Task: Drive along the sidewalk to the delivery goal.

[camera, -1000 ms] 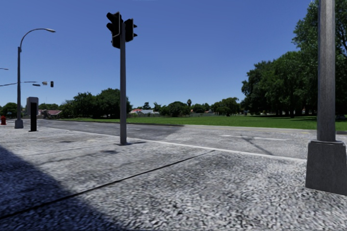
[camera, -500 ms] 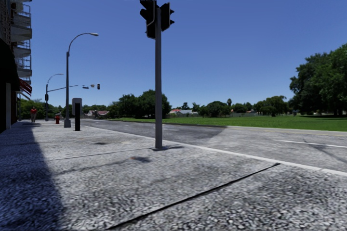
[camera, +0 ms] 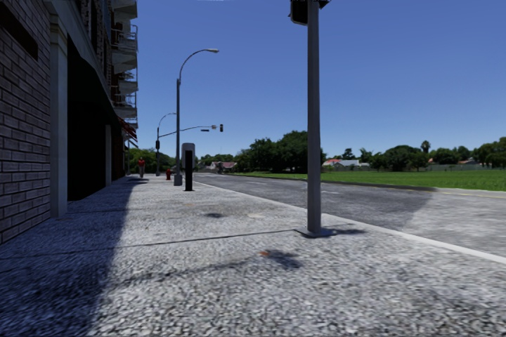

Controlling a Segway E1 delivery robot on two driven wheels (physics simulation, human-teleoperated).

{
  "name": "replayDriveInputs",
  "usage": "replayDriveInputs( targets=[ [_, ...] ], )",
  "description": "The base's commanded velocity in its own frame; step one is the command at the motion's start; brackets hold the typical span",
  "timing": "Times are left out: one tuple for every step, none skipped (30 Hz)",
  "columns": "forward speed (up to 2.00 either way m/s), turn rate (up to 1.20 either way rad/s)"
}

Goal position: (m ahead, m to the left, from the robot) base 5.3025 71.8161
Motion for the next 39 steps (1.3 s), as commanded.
replayDriveInputs(
  targets=[
    [2.0, 0.64],
    [2.0, 0.64],
    [2.0, 0.63],
    [2.0, 0.62],
    [2.0, 0.62],
    [2.0, 0.62],
    [2.0, 0.62],
    [2.0, 0.61],
    [2.0, 0.61],
    [2.0, 0.61],
    [2.0, 0.61],
    [2.0, 0.61],
    [2.0, 0.6],
    [2.0, 0.6],
    [2.0, 0.57],
    [2.0, 0.41],
    [2.0, 0.22],
    [2.0, 0.22],
    [2.0, 0.09],
    [2.0, 0.0],
    [2.0, 0.0],
    [2.0, 0.0],
    [2.0, 0.0],
    [2.0, 0.0],
    [2.0, 0.0],
    [2.0, 0.0],
    [2.0, 0.0],
    [2.0, 0.0],
    [2.0, 0.0],
    [2.0, 0.0],
    [2.0, 0.0],
    [2.0, 0.0],
    [2.0, 0.0],
    [2.0, 0.0],
    [2.0, 0.0],
    [2.0, 0.0],
    [2.0, 0.0],
    [2.0, 0.0],
    [2.0, 0.0]
  ],
)
